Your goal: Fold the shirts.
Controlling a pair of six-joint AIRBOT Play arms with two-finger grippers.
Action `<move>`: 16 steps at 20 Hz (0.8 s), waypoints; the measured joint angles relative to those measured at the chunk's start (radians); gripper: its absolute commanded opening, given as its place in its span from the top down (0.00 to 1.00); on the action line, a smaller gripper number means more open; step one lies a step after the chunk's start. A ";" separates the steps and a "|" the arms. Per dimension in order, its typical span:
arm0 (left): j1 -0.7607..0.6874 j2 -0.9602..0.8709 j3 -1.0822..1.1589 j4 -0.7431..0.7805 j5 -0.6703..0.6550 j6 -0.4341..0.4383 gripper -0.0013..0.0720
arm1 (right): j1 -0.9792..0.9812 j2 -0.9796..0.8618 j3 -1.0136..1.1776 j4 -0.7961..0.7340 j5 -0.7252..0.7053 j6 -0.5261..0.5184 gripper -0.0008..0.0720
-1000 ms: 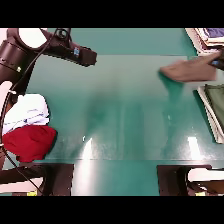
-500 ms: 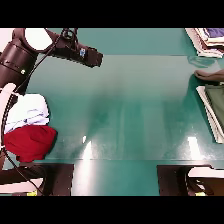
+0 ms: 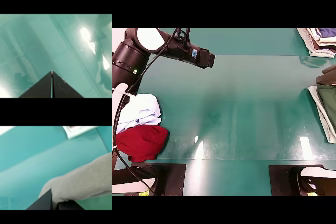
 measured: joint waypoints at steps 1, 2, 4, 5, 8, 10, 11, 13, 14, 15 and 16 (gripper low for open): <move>0.000 0.000 0.000 0.000 -0.005 0.000 0.95 | -0.016 0.020 -0.026 -0.018 0.018 -0.004 0.97; 0.000 0.000 0.000 0.000 -0.011 0.000 0.95 | -0.034 0.043 -0.059 -0.041 0.039 -0.008 0.97; 0.000 0.000 0.000 0.000 -0.023 0.000 0.95 | -0.072 0.088 -0.134 -0.089 0.072 -0.014 0.97; 0.000 0.000 0.000 0.000 -0.027 0.000 0.95 | -0.095 0.113 -0.180 -0.117 0.091 -0.016 0.96; 0.000 0.000 0.000 0.000 -0.037 0.000 0.95 | -0.164 0.189 -0.338 -0.208 0.134 -0.019 0.58; 0.000 0.000 0.000 0.000 -0.039 0.000 0.95 | -0.212 0.243 -0.451 -0.267 0.150 -0.022 0.39; 0.000 0.000 0.000 0.000 -0.040 0.000 0.95 | -0.237 0.267 -0.504 -0.297 0.156 -0.022 0.30; 0.000 0.000 0.000 0.000 -0.042 0.000 0.95 | -0.288 0.314 -0.602 -0.350 0.161 -0.022 0.29; 0.000 0.000 0.000 0.000 -0.042 0.000 0.95 | -0.316 0.334 -0.643 -0.371 0.162 -0.022 0.29; 0.000 0.000 0.000 0.000 -0.042 0.000 0.95 | -0.340 0.351 -0.673 -0.383 0.163 -0.022 0.29; 0.000 0.000 0.000 0.000 -0.042 0.000 0.95 | -0.359 0.366 -0.697 -0.380 0.159 -0.022 0.29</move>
